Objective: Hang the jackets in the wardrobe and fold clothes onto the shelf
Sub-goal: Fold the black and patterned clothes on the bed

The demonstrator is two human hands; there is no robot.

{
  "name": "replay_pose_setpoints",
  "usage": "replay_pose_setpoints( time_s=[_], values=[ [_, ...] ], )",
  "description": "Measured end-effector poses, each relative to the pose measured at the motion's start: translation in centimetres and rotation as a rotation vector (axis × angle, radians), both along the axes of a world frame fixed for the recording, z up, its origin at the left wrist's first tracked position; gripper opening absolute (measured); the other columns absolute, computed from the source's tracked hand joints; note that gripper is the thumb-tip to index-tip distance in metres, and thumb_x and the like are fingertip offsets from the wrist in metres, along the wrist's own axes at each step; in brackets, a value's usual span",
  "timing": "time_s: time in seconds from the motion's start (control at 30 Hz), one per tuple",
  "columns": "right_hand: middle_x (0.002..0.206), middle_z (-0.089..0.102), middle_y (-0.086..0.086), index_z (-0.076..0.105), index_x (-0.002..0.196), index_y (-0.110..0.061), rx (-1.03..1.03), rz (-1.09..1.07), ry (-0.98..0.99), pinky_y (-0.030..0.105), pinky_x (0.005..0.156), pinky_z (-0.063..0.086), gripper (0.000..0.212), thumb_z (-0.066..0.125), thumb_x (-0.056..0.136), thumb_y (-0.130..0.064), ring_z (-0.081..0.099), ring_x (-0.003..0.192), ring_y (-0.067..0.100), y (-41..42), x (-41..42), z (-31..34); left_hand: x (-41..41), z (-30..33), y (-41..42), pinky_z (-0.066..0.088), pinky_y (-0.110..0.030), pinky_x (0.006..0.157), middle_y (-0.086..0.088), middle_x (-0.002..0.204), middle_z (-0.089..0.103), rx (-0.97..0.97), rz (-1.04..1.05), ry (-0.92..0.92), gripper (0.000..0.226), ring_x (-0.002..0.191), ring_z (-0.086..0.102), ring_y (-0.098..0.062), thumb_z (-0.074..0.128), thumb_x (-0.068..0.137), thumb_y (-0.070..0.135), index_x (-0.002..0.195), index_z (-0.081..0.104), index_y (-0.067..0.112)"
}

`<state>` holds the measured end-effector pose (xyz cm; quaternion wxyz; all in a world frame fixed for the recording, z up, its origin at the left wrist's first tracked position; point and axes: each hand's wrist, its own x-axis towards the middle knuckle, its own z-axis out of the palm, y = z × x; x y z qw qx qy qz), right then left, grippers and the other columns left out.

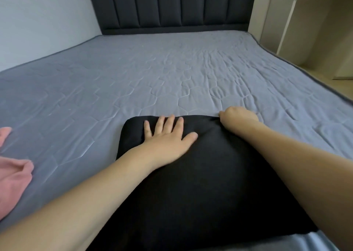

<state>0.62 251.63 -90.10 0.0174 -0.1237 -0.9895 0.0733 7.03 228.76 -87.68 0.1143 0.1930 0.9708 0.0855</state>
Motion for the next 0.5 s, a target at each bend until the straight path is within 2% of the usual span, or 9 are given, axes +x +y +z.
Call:
replay_pose_setpoints(
  time_s=[0.07, 0.13, 0.2, 0.27, 0.33, 0.4, 0.43, 0.5],
  values=[
    [0.111, 0.064, 0.008, 0.063, 0.106, -0.014, 0.132, 0.042, 0.117, 0.038, 0.079, 0.037, 0.028, 0.037, 0.097, -0.019, 0.058, 0.097, 0.03, -0.1, 0.4, -0.6, 4.3, 0.0, -0.2, -0.025, -0.06, 0.107, 0.032, 0.15, -0.032, 0.017, -0.148, -0.142, 0.078, 0.136, -0.04, -0.002, -0.002, 0.077, 0.079, 0.146, -0.02, 0.047],
    [0.11, 0.065, 0.011, 0.062, 0.104, -0.012, 0.202, 0.058, 0.225, 0.039, 0.083, 0.035, 0.026, 0.038, 0.097, -0.019, 0.058, 0.102, 0.033, -0.5, 1.1, -0.6, 8.0, -0.1, -1.1, -0.029, -0.061, 0.104, 0.041, 0.141, -0.038, 0.047, -0.164, -0.164, 0.088, 0.128, -0.047, 0.006, -0.005, 0.063, 0.094, 0.141, -0.023, 0.055],
    [0.11, 0.06, 0.017, 0.058, 0.102, -0.007, 0.238, 0.042, 0.301, 0.041, 0.089, 0.033, 0.026, 0.037, 0.098, -0.023, 0.053, 0.104, 0.035, -1.0, 2.1, -0.4, 9.4, -1.3, -1.8, -0.027, -0.066, 0.104, 0.035, 0.144, -0.04, 0.018, -0.125, -0.051, 0.097, 0.13, -0.048, -0.001, -0.003, 0.06, 0.098, 0.142, -0.024, 0.052],
    [0.122, 0.05, 0.018, 0.052, 0.114, -0.009, 0.249, 0.0, 0.277, 0.047, 0.103, 0.025, 0.031, 0.033, 0.099, -0.028, 0.044, 0.116, 0.035, -1.1, 2.9, 0.4, 9.3, -2.1, -1.6, -0.023, -0.07, 0.103, 0.029, 0.148, -0.039, -0.002, -0.123, 0.041, 0.101, 0.133, -0.047, -0.007, -0.001, 0.061, 0.097, 0.145, -0.024, 0.047],
    [0.143, 0.031, 0.019, 0.037, 0.137, -0.013, 0.233, -0.016, 0.208, 0.055, 0.113, 0.008, 0.044, 0.027, 0.101, -0.036, 0.027, 0.134, 0.034, -1.8, 3.8, 2.1, 9.2, -2.7, -1.4, -0.023, -0.072, 0.101, 0.027, 0.15, -0.036, 0.023, -0.123, 0.081, 0.103, 0.134, -0.046, -0.008, 0.001, 0.061, 0.099, 0.146, -0.022, 0.046],
    [0.158, 0.007, 0.014, 0.015, 0.15, -0.022, 0.207, -0.007, 0.243, 0.058, 0.114, -0.008, 0.057, 0.023, 0.099, -0.047, 0.007, 0.146, 0.032, -2.9, 5.5, 3.4, 9.0, -3.4, -1.3, -0.024, -0.072, 0.1, 0.027, 0.152, -0.033, 0.046, -0.114, 0.114, 0.104, 0.134, -0.045, -0.007, 0.003, 0.061, 0.101, 0.147, -0.02, 0.047],
    [0.16, 0.003, 0.009, 0.011, 0.15, -0.028, 0.175, 0.022, 0.277, 0.059, 0.113, -0.01, 0.06, 0.02, 0.097, -0.054, 0.003, 0.147, 0.03, -3.2, 7.0, 3.5, 8.9, -3.5, -1.4, -0.024, -0.072, 0.099, 0.027, 0.152, -0.031, 0.049, -0.105, 0.118, 0.104, 0.135, -0.044, -0.007, 0.003, 0.061, 0.101, 0.147, -0.018, 0.047],
    [0.161, 0.006, 0.002, 0.011, 0.148, -0.041, 0.075, 0.122, 0.216, 0.062, 0.112, -0.002, 0.066, 0.006, 0.087, -0.066, 0.004, 0.148, 0.026, -3.6, 10.9, 2.0, 9.0, -3.6, -1.3, -0.023, -0.073, 0.1, 0.027, 0.153, -0.029, 0.041, -0.092, 0.123, 0.105, 0.136, -0.042, -0.007, 0.004, 0.061, 0.101, 0.148, -0.016, 0.046]
  ],
)
